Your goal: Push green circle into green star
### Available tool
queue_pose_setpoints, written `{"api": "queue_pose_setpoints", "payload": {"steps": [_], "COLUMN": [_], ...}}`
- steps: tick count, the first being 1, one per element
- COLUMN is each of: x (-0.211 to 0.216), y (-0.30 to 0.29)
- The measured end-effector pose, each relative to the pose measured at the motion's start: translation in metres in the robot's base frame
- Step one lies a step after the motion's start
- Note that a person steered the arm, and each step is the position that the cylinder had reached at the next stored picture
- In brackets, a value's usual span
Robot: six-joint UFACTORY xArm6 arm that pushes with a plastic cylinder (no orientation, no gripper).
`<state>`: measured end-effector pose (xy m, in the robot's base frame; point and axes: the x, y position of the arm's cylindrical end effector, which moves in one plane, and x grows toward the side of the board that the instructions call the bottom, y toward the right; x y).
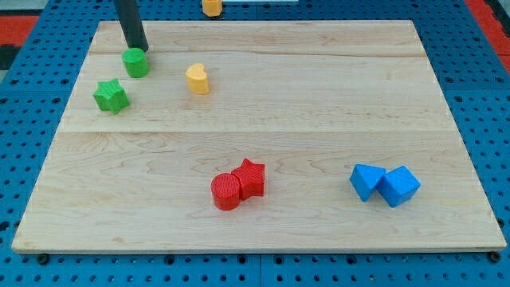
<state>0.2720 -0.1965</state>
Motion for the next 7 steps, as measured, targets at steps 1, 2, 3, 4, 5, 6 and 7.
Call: {"api": "queue_pose_setpoints", "payload": {"steps": [1,2,3,4,5,6,7], "x": [0.002,0.023,0.022,-0.006,0.026,0.059,0.072], "y": [0.014,0.001,0.005,0.023,-0.023,-0.05,-0.05]}}
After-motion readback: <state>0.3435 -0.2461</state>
